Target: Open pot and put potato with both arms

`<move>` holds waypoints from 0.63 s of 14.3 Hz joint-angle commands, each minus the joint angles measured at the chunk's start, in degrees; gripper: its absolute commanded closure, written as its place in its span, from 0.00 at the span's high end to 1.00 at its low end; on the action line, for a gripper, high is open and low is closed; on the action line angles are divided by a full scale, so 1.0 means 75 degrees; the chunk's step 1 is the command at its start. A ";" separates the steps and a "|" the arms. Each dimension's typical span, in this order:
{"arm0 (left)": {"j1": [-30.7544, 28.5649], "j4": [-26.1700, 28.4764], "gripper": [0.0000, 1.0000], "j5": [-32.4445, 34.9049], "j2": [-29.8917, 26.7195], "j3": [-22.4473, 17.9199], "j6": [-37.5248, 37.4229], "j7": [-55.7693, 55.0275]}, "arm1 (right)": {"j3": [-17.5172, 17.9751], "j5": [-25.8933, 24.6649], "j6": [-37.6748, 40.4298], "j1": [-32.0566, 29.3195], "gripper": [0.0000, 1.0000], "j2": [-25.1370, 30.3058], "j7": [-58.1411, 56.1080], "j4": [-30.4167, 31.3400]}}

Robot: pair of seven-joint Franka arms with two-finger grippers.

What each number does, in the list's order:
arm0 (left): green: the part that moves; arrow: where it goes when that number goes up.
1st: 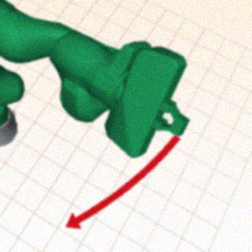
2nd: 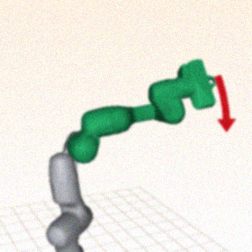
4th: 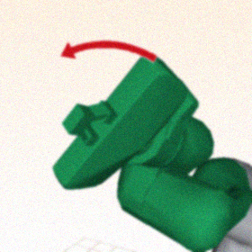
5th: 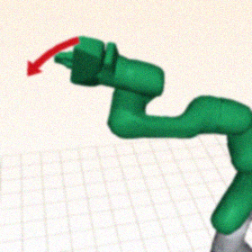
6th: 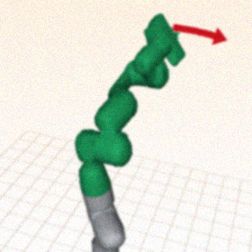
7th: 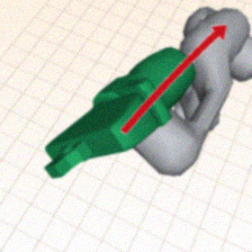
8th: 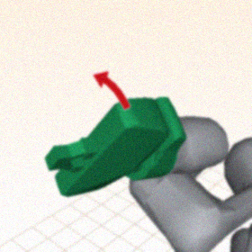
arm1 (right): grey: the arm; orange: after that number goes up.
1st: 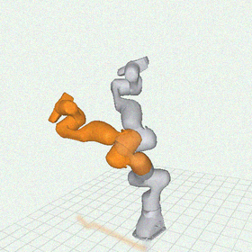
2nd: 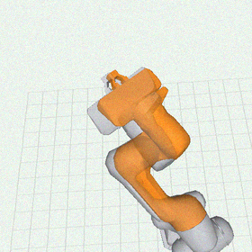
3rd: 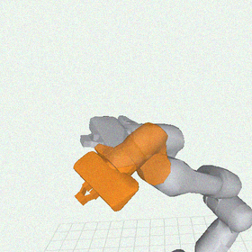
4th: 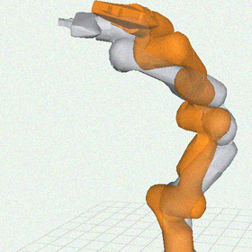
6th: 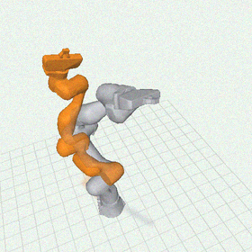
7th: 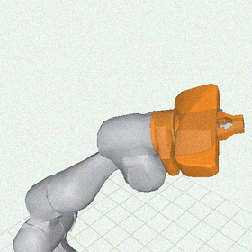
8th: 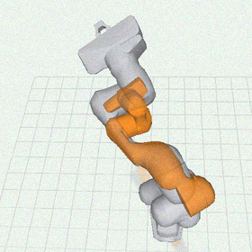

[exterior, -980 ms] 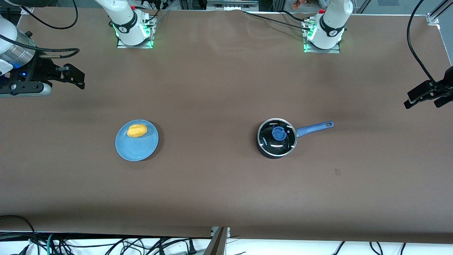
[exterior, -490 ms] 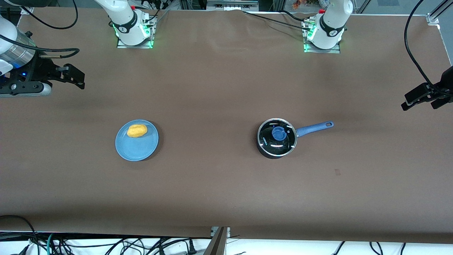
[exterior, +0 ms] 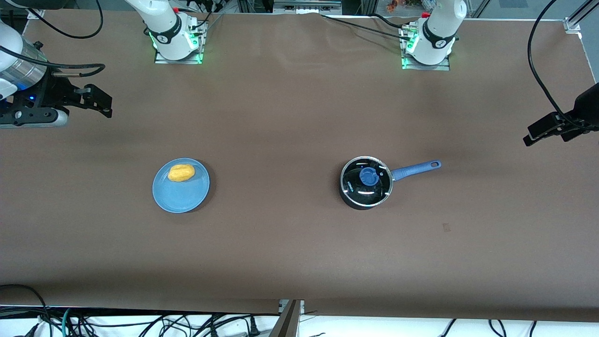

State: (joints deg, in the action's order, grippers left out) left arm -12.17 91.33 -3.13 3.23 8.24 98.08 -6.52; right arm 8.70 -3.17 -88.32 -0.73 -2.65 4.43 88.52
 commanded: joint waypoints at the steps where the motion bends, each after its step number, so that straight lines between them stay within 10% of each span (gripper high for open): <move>1: 0.0122 -0.0225 1.00 0.0043 0.0179 -0.0056 -0.0151 -0.0138 | 0.0095 -0.0035 0.0092 -0.0103 1.00 0.0073 0.0031 0.0045; 9: 0.0158 -0.0225 1.00 0.0043 0.0261 -0.0044 -0.0140 -0.0185 | 0.0095 -0.0035 0.0080 -0.0103 1.00 0.0073 0.0019 0.0045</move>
State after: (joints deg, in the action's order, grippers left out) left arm -11.70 91.30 -3.13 4.26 8.24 98.05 -6.76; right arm 8.70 -3.17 -88.15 -0.73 -2.65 4.43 88.52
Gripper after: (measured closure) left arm 0.000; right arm 0.000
